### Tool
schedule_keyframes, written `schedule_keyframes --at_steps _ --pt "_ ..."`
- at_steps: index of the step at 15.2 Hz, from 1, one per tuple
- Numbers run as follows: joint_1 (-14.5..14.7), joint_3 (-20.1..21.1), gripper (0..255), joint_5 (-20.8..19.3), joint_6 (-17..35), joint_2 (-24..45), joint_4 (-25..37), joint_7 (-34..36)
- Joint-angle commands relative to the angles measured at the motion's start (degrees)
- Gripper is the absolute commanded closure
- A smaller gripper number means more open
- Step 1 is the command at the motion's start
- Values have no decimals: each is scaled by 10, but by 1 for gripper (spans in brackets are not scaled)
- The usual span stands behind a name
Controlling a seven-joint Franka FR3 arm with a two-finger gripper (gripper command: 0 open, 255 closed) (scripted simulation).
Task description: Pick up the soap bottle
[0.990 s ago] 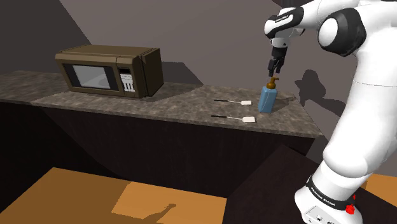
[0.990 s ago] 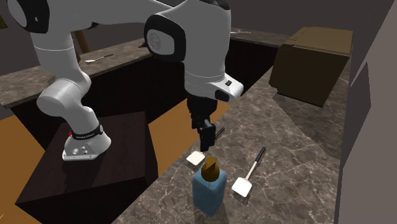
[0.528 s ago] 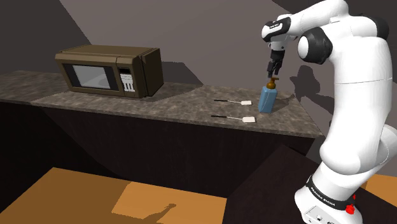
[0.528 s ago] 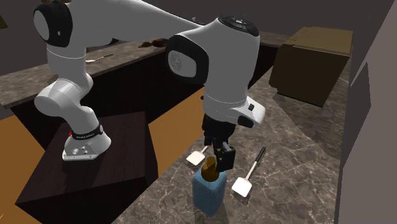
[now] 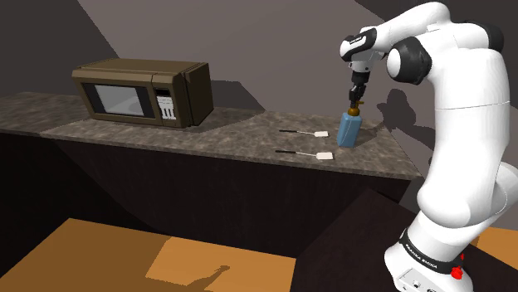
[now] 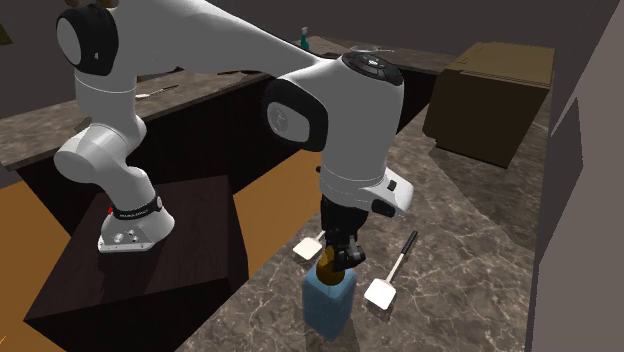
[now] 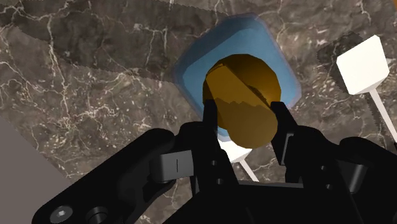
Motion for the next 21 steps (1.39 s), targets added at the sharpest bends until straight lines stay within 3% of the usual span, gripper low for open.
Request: schedule_keyframes --at_steps 1,8,21 --pt "0 0 255 0 1 0 0 0" --pt "0 0 255 0 1 0 -1 0" --pt "-11 -4 255 -4 -97 -4 95 3"
